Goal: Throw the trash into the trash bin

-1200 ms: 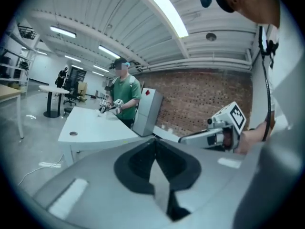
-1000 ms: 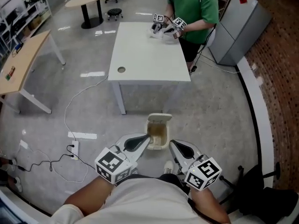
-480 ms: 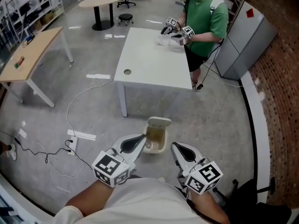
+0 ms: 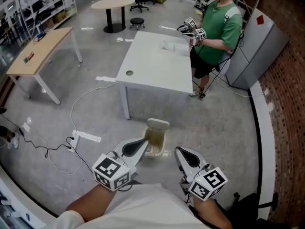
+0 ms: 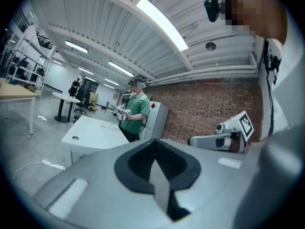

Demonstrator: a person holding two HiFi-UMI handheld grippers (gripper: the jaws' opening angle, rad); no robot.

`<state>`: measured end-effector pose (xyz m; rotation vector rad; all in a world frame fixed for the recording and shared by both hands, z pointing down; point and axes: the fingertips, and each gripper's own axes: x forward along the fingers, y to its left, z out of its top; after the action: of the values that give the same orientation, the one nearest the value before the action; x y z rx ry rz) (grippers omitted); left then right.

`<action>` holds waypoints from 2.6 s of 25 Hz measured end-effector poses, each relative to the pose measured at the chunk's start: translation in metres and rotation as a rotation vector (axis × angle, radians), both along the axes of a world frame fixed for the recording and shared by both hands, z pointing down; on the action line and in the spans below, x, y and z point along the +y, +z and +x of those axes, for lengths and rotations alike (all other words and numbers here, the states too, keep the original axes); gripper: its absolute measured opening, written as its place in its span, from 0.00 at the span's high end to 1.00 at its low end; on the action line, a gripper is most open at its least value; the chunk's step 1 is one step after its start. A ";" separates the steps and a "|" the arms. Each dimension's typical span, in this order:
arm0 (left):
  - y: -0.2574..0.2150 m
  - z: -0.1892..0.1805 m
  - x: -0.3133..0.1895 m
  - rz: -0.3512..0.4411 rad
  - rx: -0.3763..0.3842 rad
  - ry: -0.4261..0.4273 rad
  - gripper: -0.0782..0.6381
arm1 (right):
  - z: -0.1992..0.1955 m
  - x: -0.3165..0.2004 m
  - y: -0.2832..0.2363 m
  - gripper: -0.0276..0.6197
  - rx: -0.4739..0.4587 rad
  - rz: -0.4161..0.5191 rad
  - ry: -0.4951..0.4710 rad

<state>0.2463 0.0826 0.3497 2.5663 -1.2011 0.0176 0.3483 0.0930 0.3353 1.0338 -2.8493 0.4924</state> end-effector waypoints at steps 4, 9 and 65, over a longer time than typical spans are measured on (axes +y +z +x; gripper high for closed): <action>0.000 0.014 0.009 0.011 -0.007 -0.027 0.88 | 0.018 0.010 0.002 0.95 -0.004 0.015 -0.006; 0.006 0.033 0.006 0.011 -0.025 -0.049 0.88 | 0.046 0.002 0.010 0.95 0.000 0.009 0.004; 0.003 0.006 0.002 0.029 -0.098 0.110 0.88 | -0.003 0.004 0.019 0.95 0.021 -0.005 0.093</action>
<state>0.2521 0.0845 0.3529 2.6815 -1.0991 0.1526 0.3453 0.0972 0.3543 1.1678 -2.7900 0.4921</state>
